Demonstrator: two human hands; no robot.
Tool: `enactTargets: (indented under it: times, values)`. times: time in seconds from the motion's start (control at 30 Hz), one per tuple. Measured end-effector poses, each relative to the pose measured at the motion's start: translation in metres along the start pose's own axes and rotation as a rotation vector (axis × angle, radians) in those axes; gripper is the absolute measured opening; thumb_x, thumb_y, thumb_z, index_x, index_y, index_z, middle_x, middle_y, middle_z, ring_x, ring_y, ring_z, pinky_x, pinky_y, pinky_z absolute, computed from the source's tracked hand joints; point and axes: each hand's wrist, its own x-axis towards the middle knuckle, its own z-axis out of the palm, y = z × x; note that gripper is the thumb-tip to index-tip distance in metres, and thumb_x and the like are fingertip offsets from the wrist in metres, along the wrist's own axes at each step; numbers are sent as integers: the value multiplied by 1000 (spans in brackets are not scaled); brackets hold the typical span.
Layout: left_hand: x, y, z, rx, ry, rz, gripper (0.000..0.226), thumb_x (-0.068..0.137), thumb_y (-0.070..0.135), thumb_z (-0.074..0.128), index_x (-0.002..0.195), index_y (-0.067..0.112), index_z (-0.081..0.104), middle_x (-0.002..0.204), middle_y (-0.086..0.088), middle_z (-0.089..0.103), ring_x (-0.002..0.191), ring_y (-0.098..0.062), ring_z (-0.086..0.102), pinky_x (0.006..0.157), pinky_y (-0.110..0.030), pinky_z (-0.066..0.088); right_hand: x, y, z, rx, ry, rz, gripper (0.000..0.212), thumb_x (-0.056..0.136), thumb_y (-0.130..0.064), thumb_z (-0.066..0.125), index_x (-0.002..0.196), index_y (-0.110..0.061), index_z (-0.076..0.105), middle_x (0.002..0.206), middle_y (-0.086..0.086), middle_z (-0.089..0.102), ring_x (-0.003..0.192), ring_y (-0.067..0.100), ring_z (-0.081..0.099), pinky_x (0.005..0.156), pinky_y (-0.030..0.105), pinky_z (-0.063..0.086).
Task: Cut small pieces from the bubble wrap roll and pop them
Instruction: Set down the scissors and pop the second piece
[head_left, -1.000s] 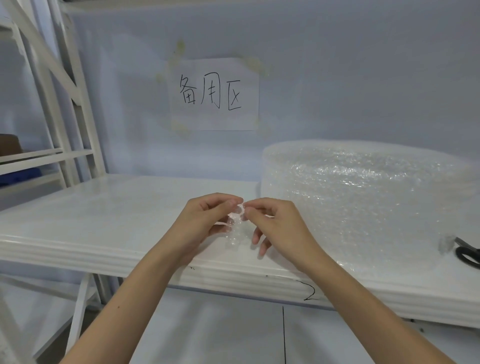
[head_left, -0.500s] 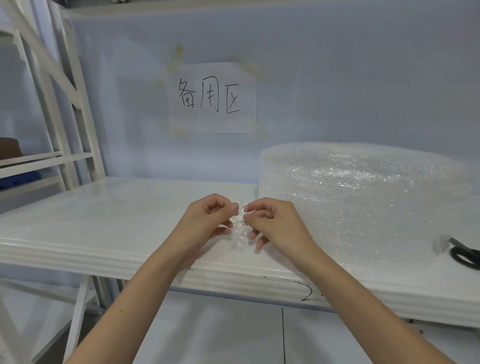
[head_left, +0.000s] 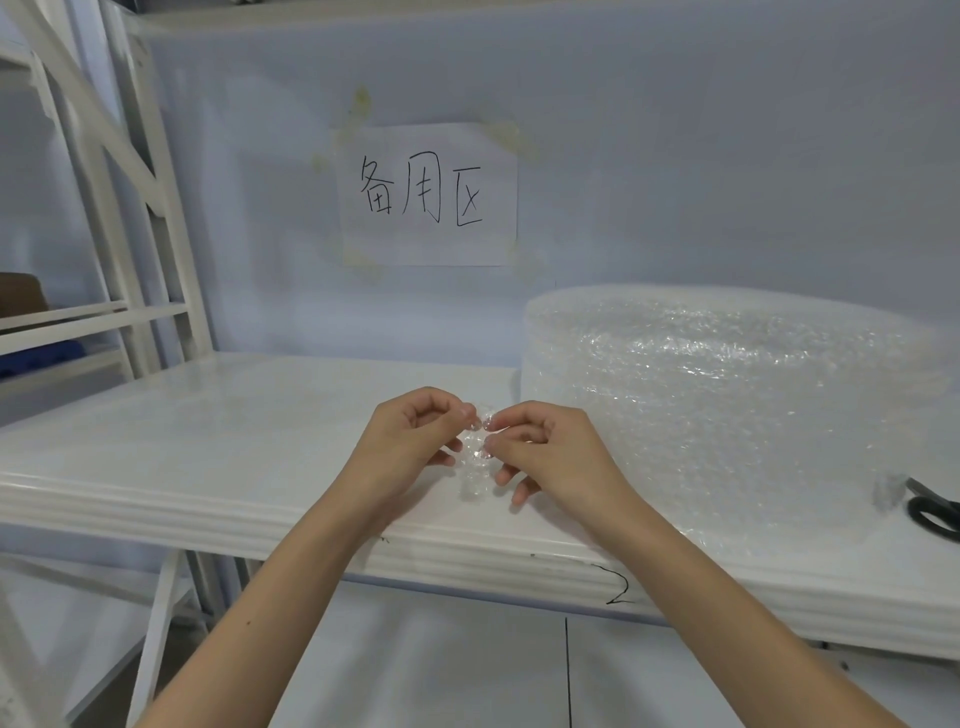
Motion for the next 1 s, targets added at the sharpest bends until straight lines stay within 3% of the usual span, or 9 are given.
enactTargets:
  times: [0.13,0.23,0.47,0.67,0.8,1.0]
  values:
    - [1,-1,0,-7,13,2,17,90,14,66,90,-4,66,76,-1,73,66,-13,60,66,-27,51,-1,-1,0,10,-17,12,12,86,0,66,96,-4,69,83,23,69,55,21,62,42,28,52]
    - [1,-1,0,-12,20,10,19,89,13,67,90,-6,65,74,-3,72,65,-15,59,68,-26,52,-1,-2,0,34,-31,29,10,88,-3,64,97,-2,69,79,14,69,56,22,62,42,28,51]
    - [0,0,-1,29,20,30,19,89,12,67,89,-7,65,68,0,70,61,-10,59,67,-21,53,3,-9,3,43,14,66,25,94,-28,61,96,-5,71,81,6,71,59,20,64,47,33,53]
    - [-4,2,-6,23,19,22,15,90,11,66,88,-4,66,72,-5,72,60,-8,60,64,-19,54,9,-10,7,39,7,53,14,90,-11,65,96,-1,72,79,7,69,59,15,62,47,27,52]
    - [-9,3,-12,12,-2,-24,14,91,21,65,88,7,67,86,-11,77,64,-12,63,72,-24,57,15,-11,10,68,17,48,10,89,-7,65,95,-3,72,77,6,68,56,12,62,46,23,50]
    - [-13,3,-25,150,-3,-64,12,89,15,68,99,11,66,76,-9,77,65,-16,64,77,-29,57,28,-16,18,62,43,10,11,88,-5,63,95,-2,72,79,7,68,56,12,61,46,22,50]
